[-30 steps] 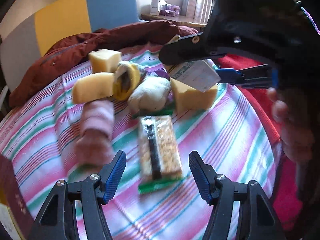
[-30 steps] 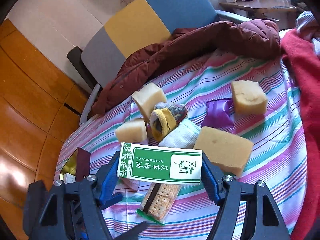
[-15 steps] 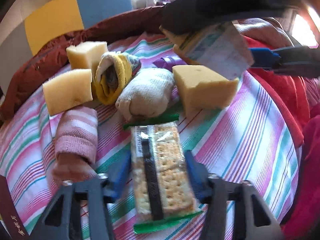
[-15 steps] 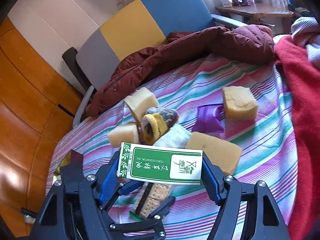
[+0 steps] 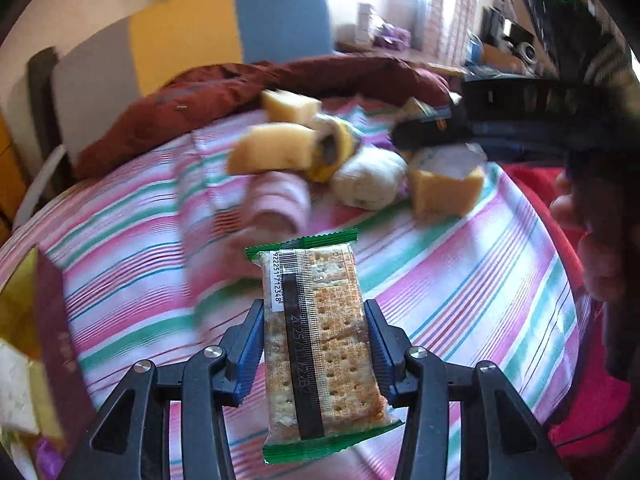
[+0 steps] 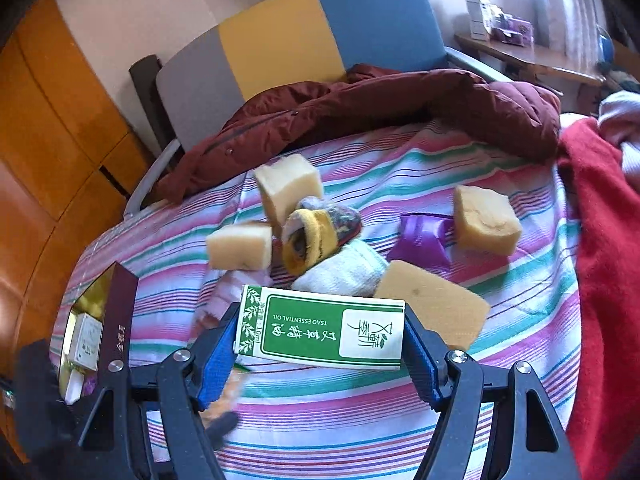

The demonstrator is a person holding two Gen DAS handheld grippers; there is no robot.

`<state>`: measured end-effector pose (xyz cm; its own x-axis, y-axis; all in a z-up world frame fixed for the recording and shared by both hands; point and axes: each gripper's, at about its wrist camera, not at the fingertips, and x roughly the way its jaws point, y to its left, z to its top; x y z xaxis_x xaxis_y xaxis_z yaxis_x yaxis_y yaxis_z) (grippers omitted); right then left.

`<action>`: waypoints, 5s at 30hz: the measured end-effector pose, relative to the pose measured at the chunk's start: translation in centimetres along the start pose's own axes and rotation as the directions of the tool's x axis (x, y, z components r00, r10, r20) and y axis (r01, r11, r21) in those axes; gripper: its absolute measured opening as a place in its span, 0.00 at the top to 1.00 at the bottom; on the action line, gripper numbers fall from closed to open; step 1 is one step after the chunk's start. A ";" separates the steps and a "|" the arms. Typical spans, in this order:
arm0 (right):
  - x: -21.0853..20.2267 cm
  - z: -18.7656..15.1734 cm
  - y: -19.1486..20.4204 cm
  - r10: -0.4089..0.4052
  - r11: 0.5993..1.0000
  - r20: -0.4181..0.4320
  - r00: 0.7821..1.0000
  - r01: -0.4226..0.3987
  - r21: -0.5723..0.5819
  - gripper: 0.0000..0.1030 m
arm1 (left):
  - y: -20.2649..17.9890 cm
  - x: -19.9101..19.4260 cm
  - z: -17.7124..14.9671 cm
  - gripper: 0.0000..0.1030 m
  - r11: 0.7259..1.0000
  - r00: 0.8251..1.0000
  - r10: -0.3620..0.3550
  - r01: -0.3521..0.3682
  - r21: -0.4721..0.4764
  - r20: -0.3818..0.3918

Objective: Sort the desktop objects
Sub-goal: 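Grasp a second cracker packet with the left tool while the right tool holds the green box, then carry the cracker packet and green box over the gold tray with both tools, then open both tools to drop the cracker packet and green box into the tray, then withdraw both tools from the tray back toward the pile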

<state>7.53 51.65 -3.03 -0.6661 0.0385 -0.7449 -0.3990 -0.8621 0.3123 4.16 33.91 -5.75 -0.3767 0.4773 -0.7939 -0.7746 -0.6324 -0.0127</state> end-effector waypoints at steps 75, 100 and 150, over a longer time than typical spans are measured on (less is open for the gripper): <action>8.7 -5.5 40.3 0.294 0.868 -0.286 0.912 -0.379 -0.319 0.02 | 29.7 -18.2 -19.5 0.43 0.649 0.907 0.420 -0.306 -0.697 -0.007; 1.1 -10.4 30.9 0.064 0.870 -0.041 0.997 -0.076 -0.488 0.00 | 22.3 -20.4 -15.2 0.42 0.772 0.890 0.449 -0.343 -0.535 0.077; 0.6 0.0 -7.2 -0.285 0.927 -0.014 0.958 0.280 0.248 0.00 | 9.0 -9.1 -4.6 0.38 0.978 0.993 0.112 -0.106 -0.178 0.023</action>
<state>10.04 57.90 -5.71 -0.5155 0.2756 -0.8114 -0.7129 -0.6633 0.2276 2.90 21.06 -1.41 -0.4726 0.4176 -0.7760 -0.6276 -0.7777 -0.0363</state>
